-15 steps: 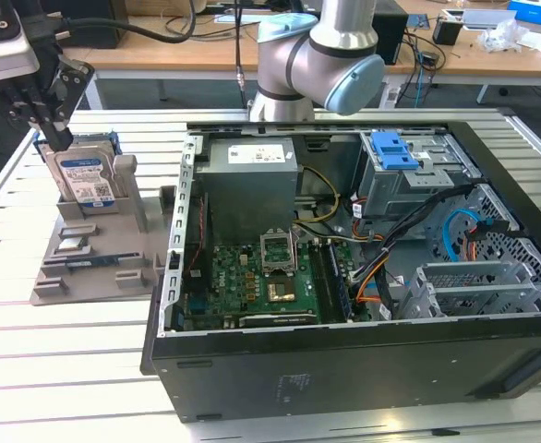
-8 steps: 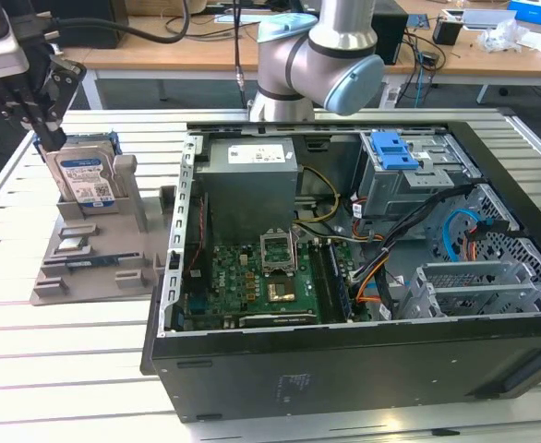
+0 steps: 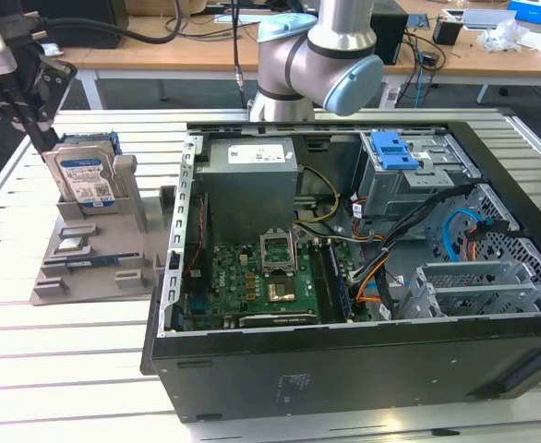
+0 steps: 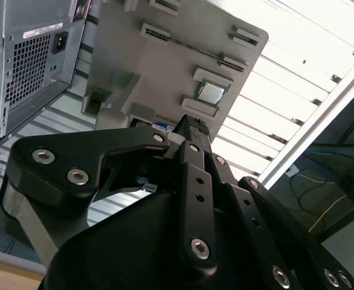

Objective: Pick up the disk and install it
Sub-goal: 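Reach for the disk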

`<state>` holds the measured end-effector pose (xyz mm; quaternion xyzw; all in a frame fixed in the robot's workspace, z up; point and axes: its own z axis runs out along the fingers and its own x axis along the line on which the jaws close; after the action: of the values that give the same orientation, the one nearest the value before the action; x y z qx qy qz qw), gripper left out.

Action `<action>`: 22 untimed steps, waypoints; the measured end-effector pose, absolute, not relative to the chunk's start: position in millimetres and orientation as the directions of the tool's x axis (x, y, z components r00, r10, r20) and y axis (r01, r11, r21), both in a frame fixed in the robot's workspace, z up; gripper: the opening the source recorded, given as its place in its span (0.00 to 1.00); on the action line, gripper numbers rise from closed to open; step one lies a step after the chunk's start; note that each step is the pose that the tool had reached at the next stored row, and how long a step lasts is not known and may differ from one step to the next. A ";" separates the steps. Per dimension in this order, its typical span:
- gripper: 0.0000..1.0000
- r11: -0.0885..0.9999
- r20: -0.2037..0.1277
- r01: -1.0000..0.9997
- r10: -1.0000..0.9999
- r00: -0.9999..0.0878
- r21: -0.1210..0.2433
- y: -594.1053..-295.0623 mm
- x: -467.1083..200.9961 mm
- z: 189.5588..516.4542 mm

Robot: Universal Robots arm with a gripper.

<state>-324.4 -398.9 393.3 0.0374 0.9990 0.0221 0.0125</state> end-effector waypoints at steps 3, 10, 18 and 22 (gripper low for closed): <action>0.11 0.996 -0.023 0.074 0.075 -0.997 0.045 -398.8 -326.7 393.3; 0.11 0.996 -0.023 0.074 0.075 -0.997 0.045 -398.9 -333.3 393.3; 0.11 0.996 -0.023 0.074 0.075 -0.997 0.045 -398.8 -339.8 393.3; 0.11 0.996 -0.023 0.074 0.075 -0.997 0.045 -398.9 -345.6 393.3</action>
<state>-345.6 -398.9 393.3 0.0374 0.9990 0.0221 0.0125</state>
